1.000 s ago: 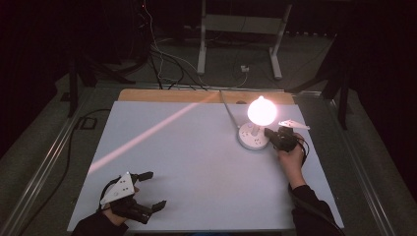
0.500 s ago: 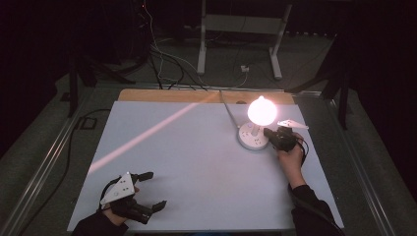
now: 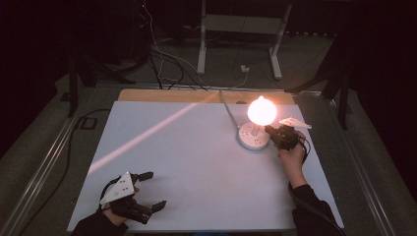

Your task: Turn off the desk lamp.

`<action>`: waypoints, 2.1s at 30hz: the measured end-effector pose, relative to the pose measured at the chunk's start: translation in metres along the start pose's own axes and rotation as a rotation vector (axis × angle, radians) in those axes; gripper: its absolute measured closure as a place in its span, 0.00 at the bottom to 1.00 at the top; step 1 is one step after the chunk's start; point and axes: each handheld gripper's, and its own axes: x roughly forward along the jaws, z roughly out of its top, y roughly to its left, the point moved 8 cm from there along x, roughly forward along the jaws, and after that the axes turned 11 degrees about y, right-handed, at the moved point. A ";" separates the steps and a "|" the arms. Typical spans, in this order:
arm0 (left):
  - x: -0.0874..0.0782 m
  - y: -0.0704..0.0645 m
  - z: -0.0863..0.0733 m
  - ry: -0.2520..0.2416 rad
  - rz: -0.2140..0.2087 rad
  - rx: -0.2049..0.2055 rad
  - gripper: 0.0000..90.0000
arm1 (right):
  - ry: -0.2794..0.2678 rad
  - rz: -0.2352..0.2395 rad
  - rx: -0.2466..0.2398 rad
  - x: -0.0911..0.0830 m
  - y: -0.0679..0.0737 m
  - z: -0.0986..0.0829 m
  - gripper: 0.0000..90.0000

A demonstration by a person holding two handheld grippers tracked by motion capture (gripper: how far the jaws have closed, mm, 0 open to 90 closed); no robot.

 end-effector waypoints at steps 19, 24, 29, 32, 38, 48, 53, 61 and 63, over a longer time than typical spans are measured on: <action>0.000 0.000 0.000 0.002 0.000 0.002 0.01 | 0.053 -0.022 -0.008 0.015 0.000 -0.015 1.00; 0.000 0.000 0.000 0.000 0.000 0.001 0.01 | 0.072 -0.018 -0.011 0.018 0.001 -0.018 1.00; 0.000 0.000 0.000 0.001 0.001 -0.001 0.01 | 0.071 -0.018 -0.022 0.019 0.001 -0.019 1.00; 0.000 0.000 0.000 -0.001 0.000 0.000 0.01 | 0.069 0.012 -0.033 0.021 0.003 -0.021 1.00; 0.000 0.000 0.000 -0.002 0.000 0.002 0.01 | 0.054 0.042 -0.024 0.022 0.001 -0.021 1.00; 0.001 0.000 0.000 0.000 -0.003 0.000 0.01 | 0.033 0.016 -0.029 0.012 -0.002 -0.013 1.00; 0.001 0.000 0.000 -0.001 -0.002 0.000 0.01 | -0.009 0.004 -0.029 -0.001 -0.002 -0.003 1.00; 0.001 0.000 0.000 -0.002 -0.002 -0.001 0.01 | -0.060 0.004 -0.010 -0.014 -0.003 0.008 1.00; 0.002 0.000 0.000 -0.001 -0.003 -0.002 0.01 | -0.055 0.004 -0.007 -0.012 -0.004 0.006 1.00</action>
